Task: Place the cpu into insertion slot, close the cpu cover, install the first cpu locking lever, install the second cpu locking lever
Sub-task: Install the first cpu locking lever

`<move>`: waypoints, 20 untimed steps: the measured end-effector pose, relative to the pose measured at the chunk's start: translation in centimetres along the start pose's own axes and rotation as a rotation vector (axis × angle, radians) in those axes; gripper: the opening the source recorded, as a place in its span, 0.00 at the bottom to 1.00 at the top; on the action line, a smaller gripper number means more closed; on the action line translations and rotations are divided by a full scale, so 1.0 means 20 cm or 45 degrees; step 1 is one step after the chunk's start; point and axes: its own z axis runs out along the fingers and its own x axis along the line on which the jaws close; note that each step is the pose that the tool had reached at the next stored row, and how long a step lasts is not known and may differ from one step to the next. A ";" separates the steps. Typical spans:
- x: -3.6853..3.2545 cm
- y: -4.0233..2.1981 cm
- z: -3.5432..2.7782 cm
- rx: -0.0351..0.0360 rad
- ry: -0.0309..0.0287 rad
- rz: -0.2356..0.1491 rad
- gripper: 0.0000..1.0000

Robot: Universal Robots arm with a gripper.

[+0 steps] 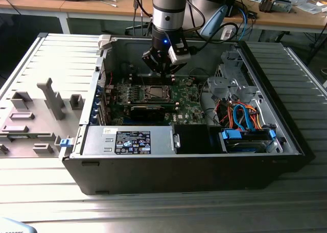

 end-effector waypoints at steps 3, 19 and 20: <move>0.000 0.000 0.000 0.0000 -0.0001 -0.003 0.11; 0.000 0.000 0.000 -0.0004 -0.0012 -0.044 0.11; 0.000 0.000 0.000 -0.0005 -0.0014 -0.052 0.11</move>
